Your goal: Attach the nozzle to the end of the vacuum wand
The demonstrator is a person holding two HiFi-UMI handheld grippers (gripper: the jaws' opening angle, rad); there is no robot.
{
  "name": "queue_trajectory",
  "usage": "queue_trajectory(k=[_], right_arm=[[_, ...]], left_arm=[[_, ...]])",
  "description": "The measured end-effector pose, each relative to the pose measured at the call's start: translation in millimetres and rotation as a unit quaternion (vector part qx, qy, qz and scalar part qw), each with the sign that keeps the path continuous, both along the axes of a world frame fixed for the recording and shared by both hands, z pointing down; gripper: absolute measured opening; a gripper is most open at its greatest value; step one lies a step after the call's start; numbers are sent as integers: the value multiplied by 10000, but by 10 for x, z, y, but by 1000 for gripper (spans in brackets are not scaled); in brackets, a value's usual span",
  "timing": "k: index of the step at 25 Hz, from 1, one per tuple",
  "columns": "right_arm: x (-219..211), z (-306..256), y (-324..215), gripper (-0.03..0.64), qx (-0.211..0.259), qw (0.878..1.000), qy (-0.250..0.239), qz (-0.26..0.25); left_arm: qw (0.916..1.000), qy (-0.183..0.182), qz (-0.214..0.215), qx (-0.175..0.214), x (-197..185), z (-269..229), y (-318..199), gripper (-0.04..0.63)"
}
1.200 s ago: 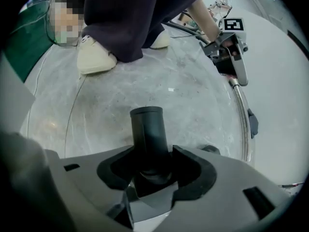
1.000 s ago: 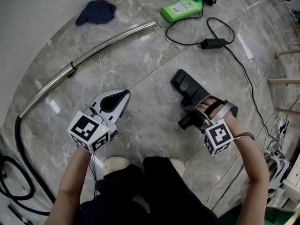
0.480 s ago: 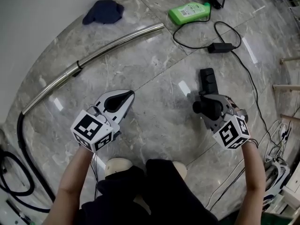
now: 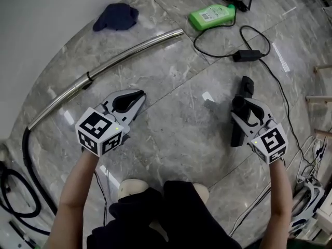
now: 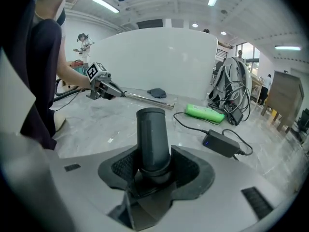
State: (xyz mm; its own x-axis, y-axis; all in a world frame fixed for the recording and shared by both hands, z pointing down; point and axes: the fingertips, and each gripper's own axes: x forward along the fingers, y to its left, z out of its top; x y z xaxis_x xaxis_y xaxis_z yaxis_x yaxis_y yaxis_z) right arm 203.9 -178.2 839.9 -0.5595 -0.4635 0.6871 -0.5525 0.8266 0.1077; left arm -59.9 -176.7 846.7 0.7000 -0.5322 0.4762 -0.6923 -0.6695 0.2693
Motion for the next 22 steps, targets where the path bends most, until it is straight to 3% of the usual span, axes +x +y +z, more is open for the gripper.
queue_trajectory(k=[6, 10, 15, 22], right_arm=[[-52, 34, 26, 204, 42, 9999, 4, -158], [-57, 39, 23, 204, 45, 9998, -41, -205], [-21, 6, 12, 204, 6, 9996, -171, -203], [22, -29, 16, 204, 2, 9995, -254, -197]], left_arm=[[9915, -1231, 356, 214, -239, 2, -463, 21], [9841, -1698, 512, 23, -378, 73, -768, 155], [9536, -2875, 892, -1, -560, 348, -1097, 204], [9116, -3897, 1244, -405, -723, 716, -1433, 204]])
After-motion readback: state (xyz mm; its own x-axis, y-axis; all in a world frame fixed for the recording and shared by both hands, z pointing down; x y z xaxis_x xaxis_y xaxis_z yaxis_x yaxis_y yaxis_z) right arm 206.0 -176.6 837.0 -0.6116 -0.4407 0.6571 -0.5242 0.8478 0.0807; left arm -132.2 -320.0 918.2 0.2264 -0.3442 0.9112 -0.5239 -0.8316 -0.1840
